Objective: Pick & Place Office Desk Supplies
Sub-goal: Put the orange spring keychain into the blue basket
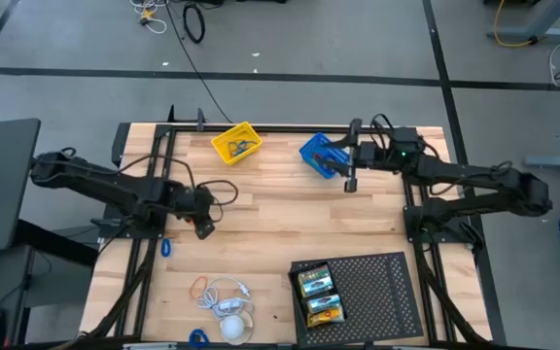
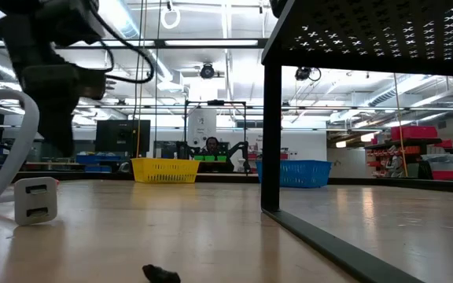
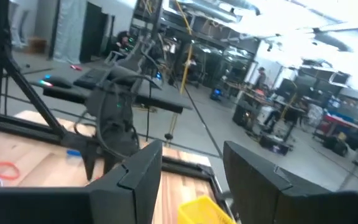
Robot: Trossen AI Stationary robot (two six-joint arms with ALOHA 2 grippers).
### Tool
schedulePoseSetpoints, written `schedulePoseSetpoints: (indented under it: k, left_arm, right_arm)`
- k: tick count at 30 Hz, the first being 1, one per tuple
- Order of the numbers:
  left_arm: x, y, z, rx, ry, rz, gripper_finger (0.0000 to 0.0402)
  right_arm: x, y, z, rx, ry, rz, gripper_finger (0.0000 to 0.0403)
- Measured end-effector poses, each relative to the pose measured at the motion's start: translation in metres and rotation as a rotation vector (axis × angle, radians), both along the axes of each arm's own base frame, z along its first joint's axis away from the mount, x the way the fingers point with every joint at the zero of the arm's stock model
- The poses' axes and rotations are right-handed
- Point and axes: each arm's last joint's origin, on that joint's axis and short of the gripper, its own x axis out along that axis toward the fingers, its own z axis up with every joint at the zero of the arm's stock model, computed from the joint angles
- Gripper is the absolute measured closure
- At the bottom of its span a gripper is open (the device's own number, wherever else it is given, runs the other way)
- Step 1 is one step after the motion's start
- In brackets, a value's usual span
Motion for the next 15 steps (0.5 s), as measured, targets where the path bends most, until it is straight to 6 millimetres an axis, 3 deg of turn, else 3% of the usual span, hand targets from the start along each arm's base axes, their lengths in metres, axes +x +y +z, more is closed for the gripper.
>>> schedulePoseSetpoints:
  k: [8, 15]
  left_arm:
    - [0.001, -0.022, -0.016, -0.068, 0.115, 0.046, 0.0216]
    - [0.008, -0.024, -0.039, 0.005, 0.242, 0.100, 0.0216]
  right_arm:
    - [-0.014, 0.008, -0.008, 0.005, 0.010, -0.032, 0.0222]
    - [-0.014, 0.008, -0.008, -0.005, 0.014, -0.035, 0.0222]
